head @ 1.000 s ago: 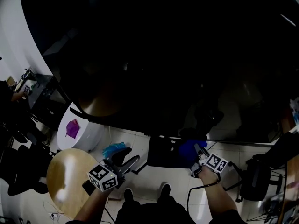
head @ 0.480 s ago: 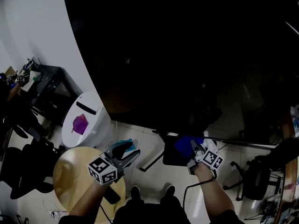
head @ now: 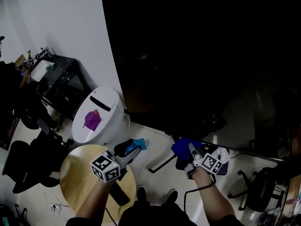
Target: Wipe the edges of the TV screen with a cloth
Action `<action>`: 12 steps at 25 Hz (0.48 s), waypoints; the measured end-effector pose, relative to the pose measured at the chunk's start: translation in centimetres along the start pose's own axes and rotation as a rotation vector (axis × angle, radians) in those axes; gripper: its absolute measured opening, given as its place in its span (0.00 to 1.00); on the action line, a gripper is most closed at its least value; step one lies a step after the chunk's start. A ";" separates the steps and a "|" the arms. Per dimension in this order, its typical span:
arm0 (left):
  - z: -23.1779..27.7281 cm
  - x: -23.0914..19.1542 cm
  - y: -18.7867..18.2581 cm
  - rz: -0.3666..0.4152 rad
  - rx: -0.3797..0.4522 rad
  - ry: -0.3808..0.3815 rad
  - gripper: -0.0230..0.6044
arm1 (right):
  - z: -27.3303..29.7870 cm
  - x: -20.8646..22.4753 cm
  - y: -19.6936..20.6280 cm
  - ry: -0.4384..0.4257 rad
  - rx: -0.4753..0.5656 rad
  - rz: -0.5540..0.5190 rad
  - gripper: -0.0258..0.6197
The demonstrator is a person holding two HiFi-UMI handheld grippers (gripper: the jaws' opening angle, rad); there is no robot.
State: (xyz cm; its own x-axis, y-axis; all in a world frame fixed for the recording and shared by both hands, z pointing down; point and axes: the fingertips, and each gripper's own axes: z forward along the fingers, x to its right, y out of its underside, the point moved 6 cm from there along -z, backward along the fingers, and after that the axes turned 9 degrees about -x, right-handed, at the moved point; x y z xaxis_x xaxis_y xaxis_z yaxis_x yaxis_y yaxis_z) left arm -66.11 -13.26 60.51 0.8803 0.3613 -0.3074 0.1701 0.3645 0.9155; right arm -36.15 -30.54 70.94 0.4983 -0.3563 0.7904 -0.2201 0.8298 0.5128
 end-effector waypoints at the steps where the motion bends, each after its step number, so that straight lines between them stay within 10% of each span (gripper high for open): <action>1: -0.3 -0.5 0.2 -0.001 -0.002 -0.002 0.34 | 0.8 -0.6 0.4 -0.006 -0.009 -0.004 0.20; 12: -3.8 -5.9 1.0 -0.026 -0.008 -0.031 0.34 | 9.0 -6.2 3.9 -0.058 -0.100 -0.041 0.20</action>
State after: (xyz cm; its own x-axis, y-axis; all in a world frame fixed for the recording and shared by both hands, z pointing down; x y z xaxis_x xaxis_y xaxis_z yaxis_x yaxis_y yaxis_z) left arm -72.83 -11.74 62.20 0.8891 0.3244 -0.3230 0.1898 0.3808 0.9050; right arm -47.70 -28.92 71.05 0.4550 -0.4131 0.7889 -0.1145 0.8514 0.5118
